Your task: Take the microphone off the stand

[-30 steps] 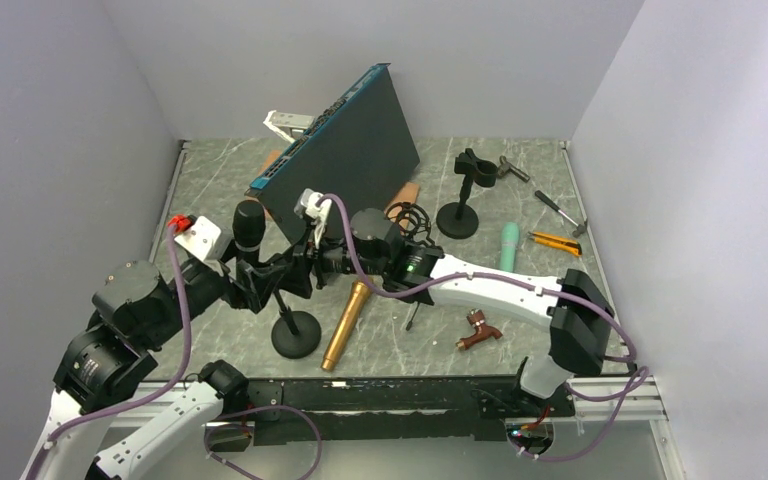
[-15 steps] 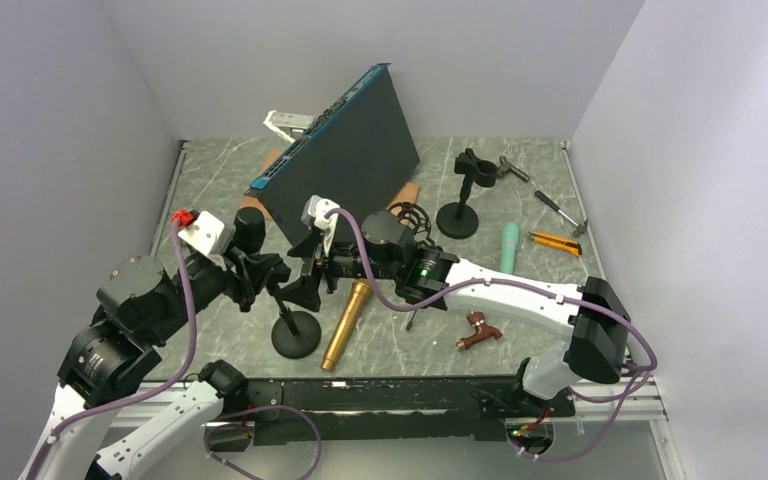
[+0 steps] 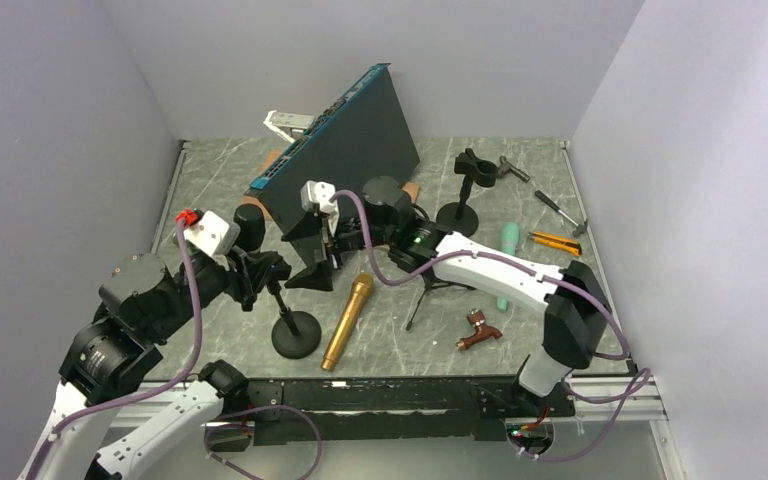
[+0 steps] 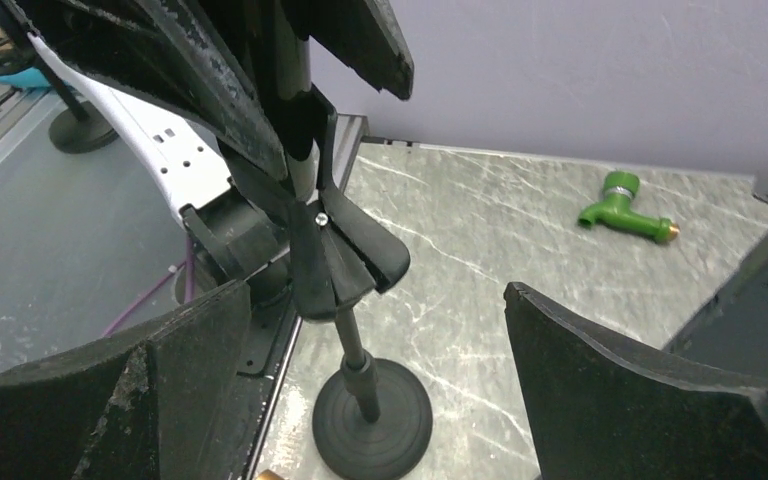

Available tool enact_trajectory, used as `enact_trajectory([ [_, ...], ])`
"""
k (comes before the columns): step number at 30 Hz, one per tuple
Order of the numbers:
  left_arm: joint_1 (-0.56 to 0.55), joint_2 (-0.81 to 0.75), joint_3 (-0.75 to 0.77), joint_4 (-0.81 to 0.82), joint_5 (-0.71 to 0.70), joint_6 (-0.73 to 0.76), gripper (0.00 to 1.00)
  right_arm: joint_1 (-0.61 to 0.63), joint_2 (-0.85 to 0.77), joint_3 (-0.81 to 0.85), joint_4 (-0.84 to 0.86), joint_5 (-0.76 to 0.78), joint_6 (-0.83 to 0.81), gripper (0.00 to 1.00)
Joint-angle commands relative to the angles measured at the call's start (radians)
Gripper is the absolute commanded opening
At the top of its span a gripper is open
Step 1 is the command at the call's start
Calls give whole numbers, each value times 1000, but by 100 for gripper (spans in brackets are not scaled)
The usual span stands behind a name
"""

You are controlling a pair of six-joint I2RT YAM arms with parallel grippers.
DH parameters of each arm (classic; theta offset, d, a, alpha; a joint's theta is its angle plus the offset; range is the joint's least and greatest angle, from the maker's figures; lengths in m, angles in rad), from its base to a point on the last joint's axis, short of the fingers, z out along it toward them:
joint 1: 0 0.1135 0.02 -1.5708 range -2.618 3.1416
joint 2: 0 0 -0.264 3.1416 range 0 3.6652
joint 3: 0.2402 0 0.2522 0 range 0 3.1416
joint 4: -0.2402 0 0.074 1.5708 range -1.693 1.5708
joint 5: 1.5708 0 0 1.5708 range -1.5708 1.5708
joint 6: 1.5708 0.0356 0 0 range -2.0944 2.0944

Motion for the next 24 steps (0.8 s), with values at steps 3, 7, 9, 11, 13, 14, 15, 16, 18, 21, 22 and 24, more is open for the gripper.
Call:
enact_trajectory([
  [3,-3,-2,14,15,45,75,0,2,62,118,0,-132,-47,99],
  [7,-3,-7,13,14,99,111,0,4,90,147,-3,-185,-30,96],
  [9,-3,-11,11,13,106,125,0,3,94,144,8,-193,-19,94],
  [11,-3,-12,6,14,107,134,0,3,101,147,14,-191,-7,88],
  [13,-3,-13,5,13,110,143,0,3,112,164,3,-202,-3,83],
  [14,-3,-13,5,12,107,145,0,3,116,169,-2,-208,-1,82],
  [15,-3,-13,6,12,105,149,0,3,118,171,-7,-210,-1,81],
  [16,-3,-13,10,9,106,153,0,3,120,170,-12,-211,-5,81],
  [18,-4,-13,15,5,107,160,0,1,118,163,-8,-201,-3,81],
  [21,-3,-13,18,5,98,162,0,0,119,158,2,-195,4,78],
  [22,-3,-13,21,4,98,161,0,1,120,156,2,-195,5,76],
  [24,-3,-11,25,1,101,159,0,2,117,150,4,-189,5,73],
])
